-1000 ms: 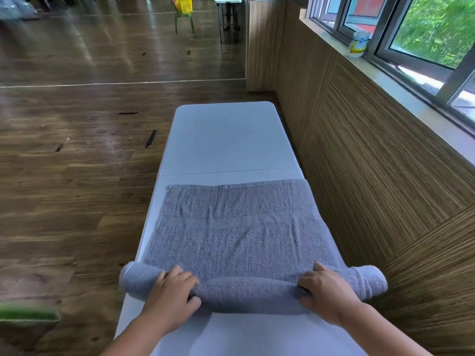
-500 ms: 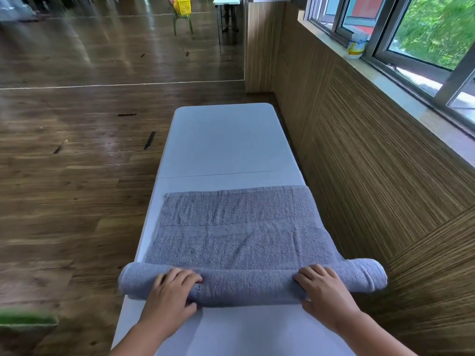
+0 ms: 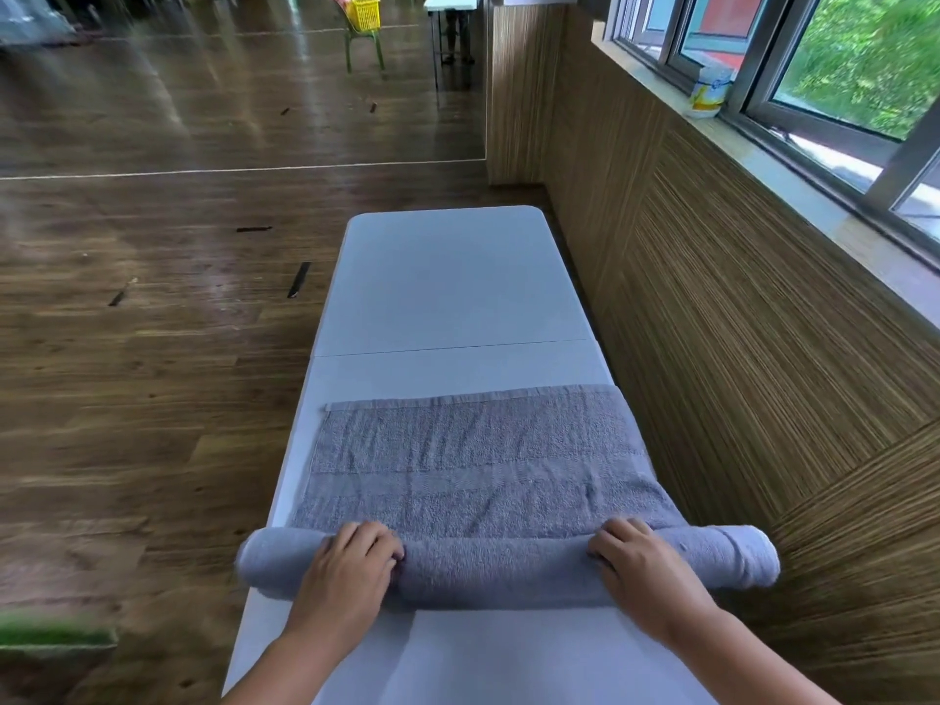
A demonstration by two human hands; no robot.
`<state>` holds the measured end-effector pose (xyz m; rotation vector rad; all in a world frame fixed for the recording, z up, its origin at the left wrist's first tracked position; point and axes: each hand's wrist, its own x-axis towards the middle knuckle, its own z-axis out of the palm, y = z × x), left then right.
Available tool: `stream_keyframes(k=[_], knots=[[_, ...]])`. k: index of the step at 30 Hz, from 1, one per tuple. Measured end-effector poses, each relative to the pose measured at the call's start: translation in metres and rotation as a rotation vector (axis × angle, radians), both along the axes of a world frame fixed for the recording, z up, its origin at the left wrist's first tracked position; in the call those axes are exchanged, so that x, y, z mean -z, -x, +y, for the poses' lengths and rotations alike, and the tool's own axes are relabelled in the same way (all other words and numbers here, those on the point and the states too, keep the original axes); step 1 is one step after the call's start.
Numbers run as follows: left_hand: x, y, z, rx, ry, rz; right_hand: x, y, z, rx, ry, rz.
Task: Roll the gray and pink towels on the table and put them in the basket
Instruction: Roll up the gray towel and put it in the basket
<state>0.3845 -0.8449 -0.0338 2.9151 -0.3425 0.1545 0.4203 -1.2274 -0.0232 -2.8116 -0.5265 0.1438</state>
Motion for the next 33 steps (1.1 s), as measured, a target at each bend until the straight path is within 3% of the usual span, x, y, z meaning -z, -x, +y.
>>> stream_keyframes(k=[3,8,14,19,27,33], knots=[[0.004,0.002,0.003,-0.012,-0.006,0.099,-0.002,0.002,-0.003,-0.095,0.076,0.016],[0.002,0.003,0.005,-0.013,-0.06,0.186,-0.003,-0.003,-0.001,-0.076,0.13,0.005],[0.002,0.001,0.009,0.017,-0.042,0.075,-0.004,-0.01,-0.001,-0.074,0.12,-0.036],[-0.001,-0.008,0.003,-0.026,-0.043,-0.014,0.0,-0.012,0.002,0.006,-0.056,-0.06],[0.003,-0.004,-0.002,-0.001,-0.075,0.165,-0.002,-0.011,0.0,-0.105,0.135,-0.015],[-0.001,-0.008,-0.001,0.005,-0.101,0.118,-0.006,-0.018,0.001,-0.099,0.173,-0.012]])
